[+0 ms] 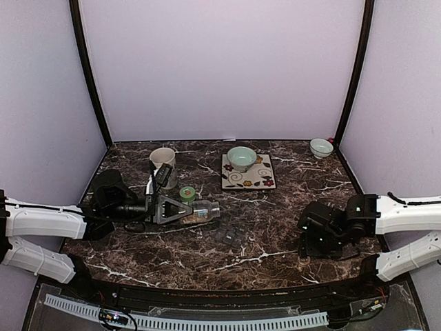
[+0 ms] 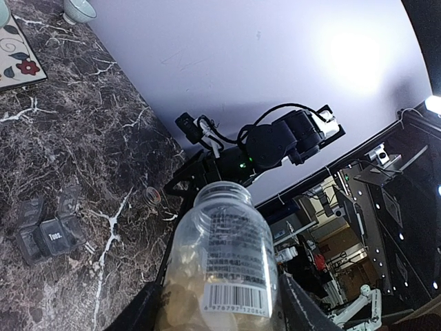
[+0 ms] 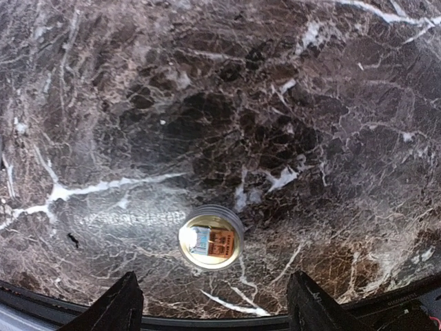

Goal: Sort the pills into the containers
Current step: Pick up the lid of the pill bottle from the corner of the board.

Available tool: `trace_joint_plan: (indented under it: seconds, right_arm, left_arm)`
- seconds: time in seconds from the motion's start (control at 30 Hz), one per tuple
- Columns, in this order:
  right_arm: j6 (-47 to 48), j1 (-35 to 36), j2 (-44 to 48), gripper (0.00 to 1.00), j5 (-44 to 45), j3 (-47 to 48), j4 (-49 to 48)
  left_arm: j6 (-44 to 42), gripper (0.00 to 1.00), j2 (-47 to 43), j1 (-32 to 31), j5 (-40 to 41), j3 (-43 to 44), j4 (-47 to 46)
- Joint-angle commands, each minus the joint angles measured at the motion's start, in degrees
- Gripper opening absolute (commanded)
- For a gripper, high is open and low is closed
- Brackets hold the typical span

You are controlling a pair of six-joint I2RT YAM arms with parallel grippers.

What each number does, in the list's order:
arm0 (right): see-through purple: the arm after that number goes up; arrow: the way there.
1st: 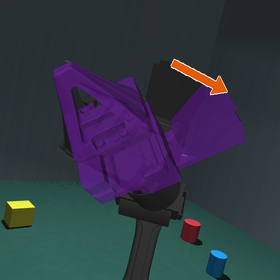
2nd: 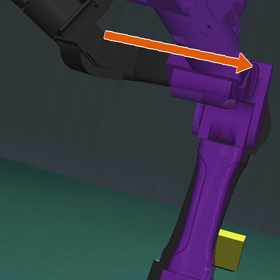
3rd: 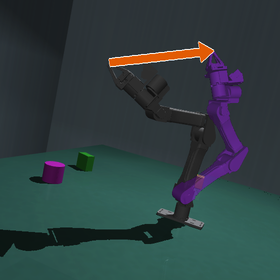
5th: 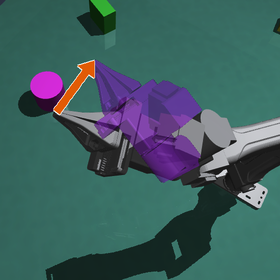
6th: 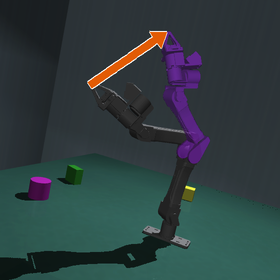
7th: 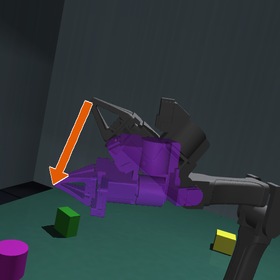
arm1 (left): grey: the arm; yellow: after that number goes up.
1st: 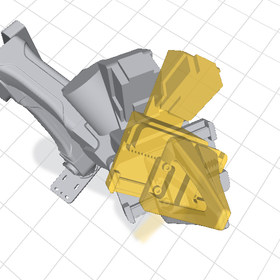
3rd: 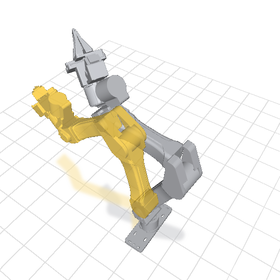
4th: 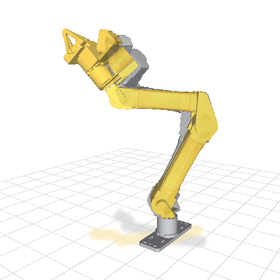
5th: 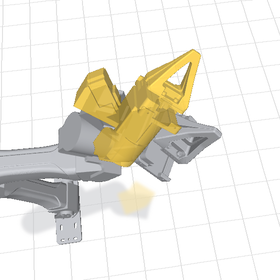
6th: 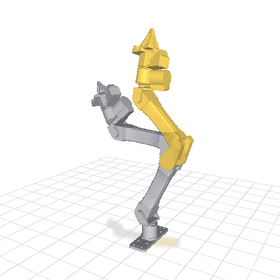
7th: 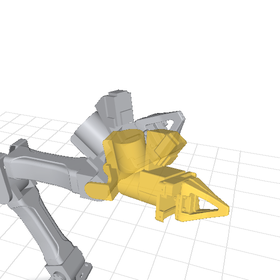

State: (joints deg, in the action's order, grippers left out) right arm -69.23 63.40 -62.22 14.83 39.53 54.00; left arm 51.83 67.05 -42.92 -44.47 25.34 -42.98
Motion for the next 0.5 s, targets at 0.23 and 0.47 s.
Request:
trace_joint_plan:
  seconds: [0.23,0.47]
  right_arm:
    - [-0.3,0.4,-4.2,0.73,-4.3,-3.2,-4.2]
    - [1.5,-1.7,-5.9,0.74,-5.9,-5.0,-7.3]
  left_arm:
    - [-2.4,0.0,-1.3,0.2,-0.9,0.4,-0.2]
    - [-2.5,0.0,-0.4,0.2,-1.2,0.2,-1.0]
